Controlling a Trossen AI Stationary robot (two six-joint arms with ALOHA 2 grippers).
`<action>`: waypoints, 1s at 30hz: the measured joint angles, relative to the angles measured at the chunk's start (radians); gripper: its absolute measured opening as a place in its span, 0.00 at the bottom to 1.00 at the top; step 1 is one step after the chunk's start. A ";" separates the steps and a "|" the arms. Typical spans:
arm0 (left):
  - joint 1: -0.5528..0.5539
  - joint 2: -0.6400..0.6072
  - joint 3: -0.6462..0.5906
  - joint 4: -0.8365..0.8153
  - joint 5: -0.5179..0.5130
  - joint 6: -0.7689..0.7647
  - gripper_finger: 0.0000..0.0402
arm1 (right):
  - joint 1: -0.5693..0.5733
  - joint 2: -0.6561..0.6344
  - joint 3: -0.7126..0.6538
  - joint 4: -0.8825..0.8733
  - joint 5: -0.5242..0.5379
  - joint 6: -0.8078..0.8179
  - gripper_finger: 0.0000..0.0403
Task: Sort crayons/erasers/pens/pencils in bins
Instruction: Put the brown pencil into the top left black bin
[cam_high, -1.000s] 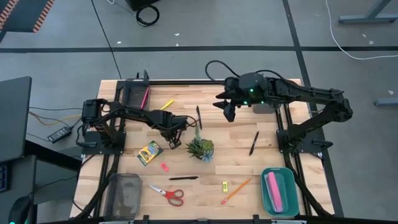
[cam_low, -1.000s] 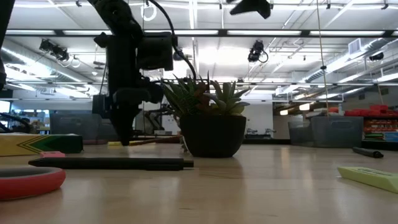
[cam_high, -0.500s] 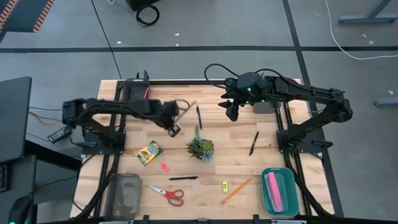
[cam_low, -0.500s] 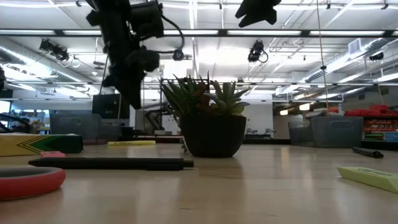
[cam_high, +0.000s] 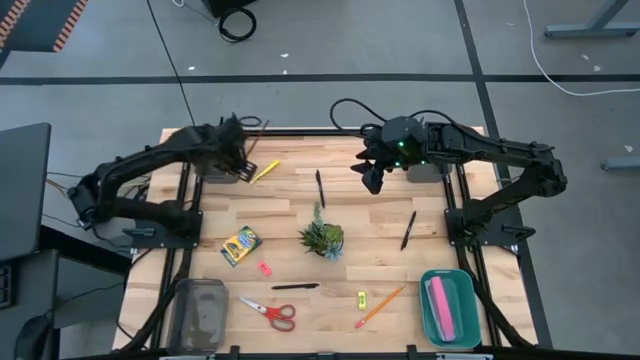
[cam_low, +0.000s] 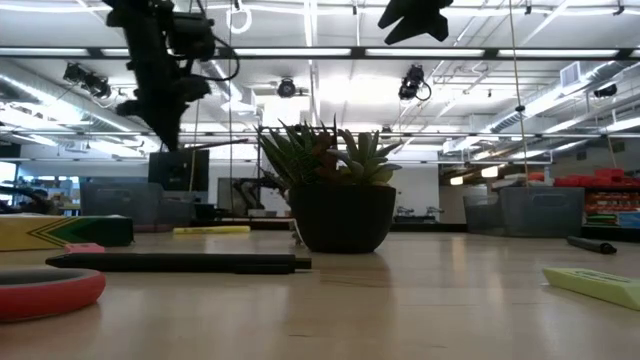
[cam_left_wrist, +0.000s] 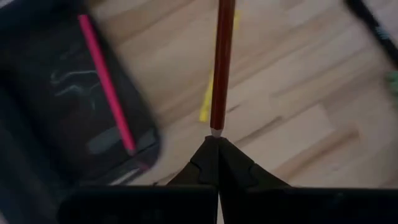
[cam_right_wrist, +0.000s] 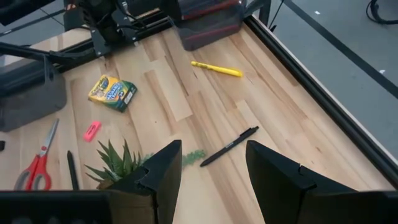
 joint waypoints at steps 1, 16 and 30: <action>0.024 -0.005 -0.001 -0.020 0.000 0.019 0.00 | 0.000 0.000 0.000 -0.001 0.000 0.002 0.46; 0.310 -0.010 -0.002 -0.187 0.000 0.164 0.00 | 0.000 0.000 0.000 -0.002 -0.004 -0.030 0.46; 0.311 0.053 -0.002 -0.193 -0.008 -0.008 0.00 | -0.001 0.000 0.000 0.014 0.022 -0.064 0.46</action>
